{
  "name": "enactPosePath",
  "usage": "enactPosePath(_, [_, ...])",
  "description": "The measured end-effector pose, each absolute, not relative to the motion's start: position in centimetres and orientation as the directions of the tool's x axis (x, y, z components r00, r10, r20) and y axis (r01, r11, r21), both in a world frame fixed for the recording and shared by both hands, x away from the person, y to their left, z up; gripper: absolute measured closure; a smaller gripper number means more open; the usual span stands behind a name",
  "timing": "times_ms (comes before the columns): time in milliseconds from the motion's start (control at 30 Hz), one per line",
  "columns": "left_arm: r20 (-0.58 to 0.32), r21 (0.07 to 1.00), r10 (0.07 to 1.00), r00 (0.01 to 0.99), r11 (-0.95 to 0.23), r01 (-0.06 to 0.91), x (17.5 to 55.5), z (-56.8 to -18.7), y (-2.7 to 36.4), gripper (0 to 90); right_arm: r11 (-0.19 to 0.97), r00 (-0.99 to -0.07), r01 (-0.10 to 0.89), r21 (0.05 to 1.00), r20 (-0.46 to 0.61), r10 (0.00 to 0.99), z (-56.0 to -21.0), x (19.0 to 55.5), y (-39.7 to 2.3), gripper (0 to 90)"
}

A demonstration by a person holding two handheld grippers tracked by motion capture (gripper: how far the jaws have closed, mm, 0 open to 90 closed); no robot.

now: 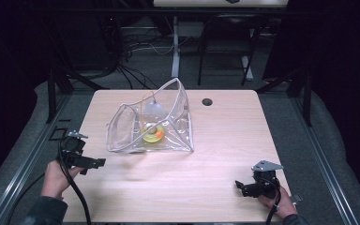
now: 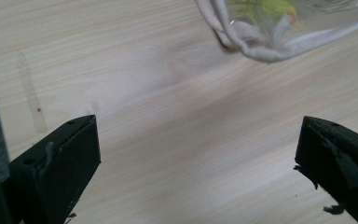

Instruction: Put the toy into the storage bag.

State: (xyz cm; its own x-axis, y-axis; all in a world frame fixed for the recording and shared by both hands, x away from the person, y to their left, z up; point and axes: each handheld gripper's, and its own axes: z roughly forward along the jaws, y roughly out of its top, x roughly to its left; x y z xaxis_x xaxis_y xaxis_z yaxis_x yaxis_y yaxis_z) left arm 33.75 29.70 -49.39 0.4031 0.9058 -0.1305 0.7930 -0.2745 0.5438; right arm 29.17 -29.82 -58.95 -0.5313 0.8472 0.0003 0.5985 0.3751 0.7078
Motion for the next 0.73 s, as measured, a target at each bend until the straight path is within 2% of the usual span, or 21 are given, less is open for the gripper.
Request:
enactPosePath(33, [-0.150,0.545,0.902,0.404,-0.266,0.795,33.6,-50.1,29.8,0.1,0.375,-0.531,0.598,0.708,0.000,0.847,-59.0,29.2,-29.8,0.0])
enactPosePath(167, [-0.137,0.539,0.909,0.395,-0.266,0.799,33.1,-52.8,29.6,0.1,0.375,-0.531,0.599,0.708,0.000,0.847,-59.0,29.2,-29.8,0.0])
enactPosePath(433, [-0.144,0.512,0.902,0.406,-0.283,0.811,33.2,-55.4,29.5,0.0,0.377,-0.533,0.599,0.706,0.001,0.846,-58.9,29.2,-29.8,0.0])
enactPosePath(600, [-0.141,0.529,0.903,0.406,-0.278,0.802,33.0,-55.8,29.9,0.0,0.378,-0.533,0.599,0.706,0.000,0.846,-58.9,29.2,-29.8,0.0])
enactPosePath(733, [-0.080,0.538,0.907,0.413,-0.310,0.784,33.0,-55.5,29.8,0.0,0.377,-0.533,0.599,0.707,-0.001,0.846,-58.9,29.2,-29.8,0.0])
